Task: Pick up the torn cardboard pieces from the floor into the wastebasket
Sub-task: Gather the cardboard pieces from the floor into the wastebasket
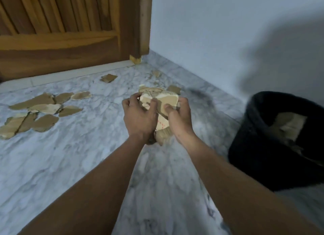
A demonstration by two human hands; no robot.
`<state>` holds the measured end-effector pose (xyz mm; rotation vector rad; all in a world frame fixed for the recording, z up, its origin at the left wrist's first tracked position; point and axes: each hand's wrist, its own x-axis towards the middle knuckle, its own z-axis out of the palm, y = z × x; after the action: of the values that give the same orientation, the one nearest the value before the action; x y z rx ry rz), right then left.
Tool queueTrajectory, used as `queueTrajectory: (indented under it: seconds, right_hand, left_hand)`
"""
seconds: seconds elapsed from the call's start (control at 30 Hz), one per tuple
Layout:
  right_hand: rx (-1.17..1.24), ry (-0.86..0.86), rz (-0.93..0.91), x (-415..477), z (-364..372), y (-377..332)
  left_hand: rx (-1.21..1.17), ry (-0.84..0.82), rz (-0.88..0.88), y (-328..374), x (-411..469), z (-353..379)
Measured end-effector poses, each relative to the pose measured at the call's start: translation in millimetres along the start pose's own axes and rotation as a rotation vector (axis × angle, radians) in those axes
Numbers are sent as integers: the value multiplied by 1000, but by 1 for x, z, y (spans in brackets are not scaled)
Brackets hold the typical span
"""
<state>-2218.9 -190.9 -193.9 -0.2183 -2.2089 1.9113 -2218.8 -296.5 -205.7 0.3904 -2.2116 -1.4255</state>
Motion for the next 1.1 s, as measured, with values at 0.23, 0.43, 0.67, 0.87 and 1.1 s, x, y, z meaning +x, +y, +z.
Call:
queueTrajectory:
  seconds: [0.23, 0.43, 0.67, 0.87, 1.1]
  right_hand:
    - [-161, 247, -179, 40, -173, -85]
    - [-229, 478, -126, 41, -311, -93]
    - [-347, 567, 76, 22, -389, -63]
    - [-473, 503, 66, 24, -381, -68]
    - [-525, 277, -144, 45, -269, -72]
  left_hand:
    - [-173, -129, 245, 158, -37, 103]
    - [-194, -381, 413, 236, -102, 194]
    - [-77, -758, 375, 252, -137, 243]
    - [-89, -610, 393, 232, -118, 215]
    - [14, -364, 324, 140, -57, 131]
